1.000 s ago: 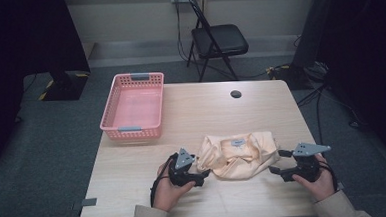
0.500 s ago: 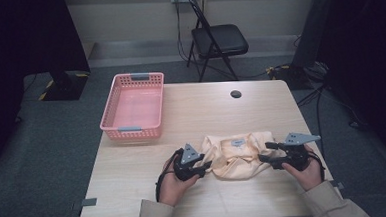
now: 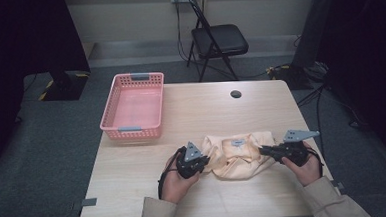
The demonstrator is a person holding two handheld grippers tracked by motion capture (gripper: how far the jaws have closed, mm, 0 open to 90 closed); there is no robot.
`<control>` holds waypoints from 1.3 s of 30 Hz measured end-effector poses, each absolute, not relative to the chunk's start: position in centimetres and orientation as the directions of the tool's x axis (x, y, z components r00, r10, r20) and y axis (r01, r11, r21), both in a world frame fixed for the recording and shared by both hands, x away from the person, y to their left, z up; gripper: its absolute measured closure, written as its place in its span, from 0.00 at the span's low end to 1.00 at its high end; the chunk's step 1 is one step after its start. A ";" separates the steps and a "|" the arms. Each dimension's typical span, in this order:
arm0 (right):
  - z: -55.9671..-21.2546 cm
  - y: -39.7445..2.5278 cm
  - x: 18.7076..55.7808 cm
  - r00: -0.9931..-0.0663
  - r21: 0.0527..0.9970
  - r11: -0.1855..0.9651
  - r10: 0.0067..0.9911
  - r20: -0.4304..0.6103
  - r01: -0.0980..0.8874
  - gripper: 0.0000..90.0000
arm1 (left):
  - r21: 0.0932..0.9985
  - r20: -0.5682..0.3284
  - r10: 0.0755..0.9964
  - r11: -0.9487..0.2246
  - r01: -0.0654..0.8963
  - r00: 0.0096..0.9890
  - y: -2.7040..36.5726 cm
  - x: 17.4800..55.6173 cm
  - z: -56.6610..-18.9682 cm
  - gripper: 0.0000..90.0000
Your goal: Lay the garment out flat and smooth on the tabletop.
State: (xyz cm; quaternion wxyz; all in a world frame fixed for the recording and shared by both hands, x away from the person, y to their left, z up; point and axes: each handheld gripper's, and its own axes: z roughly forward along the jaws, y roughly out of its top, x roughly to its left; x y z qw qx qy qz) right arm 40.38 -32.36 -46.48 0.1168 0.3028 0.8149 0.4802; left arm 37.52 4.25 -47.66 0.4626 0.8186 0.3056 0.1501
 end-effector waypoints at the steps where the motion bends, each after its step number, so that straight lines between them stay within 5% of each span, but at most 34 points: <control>1: -46.4 -32.4 40.4 -0.790 0.854 0.355 0.604 0.102 0.382 0.95 | 0.850 -0.036 0.639 -0.385 0.359 0.769 4.3 37.6 -47.5 0.98; 39: -41.2 -34.2 43.7 -0.776 0.893 0.269 0.617 0.129 0.362 0.95 | 0.910 -0.074 0.697 -0.245 0.333 0.713 5.4 42.1 -41.4 0.98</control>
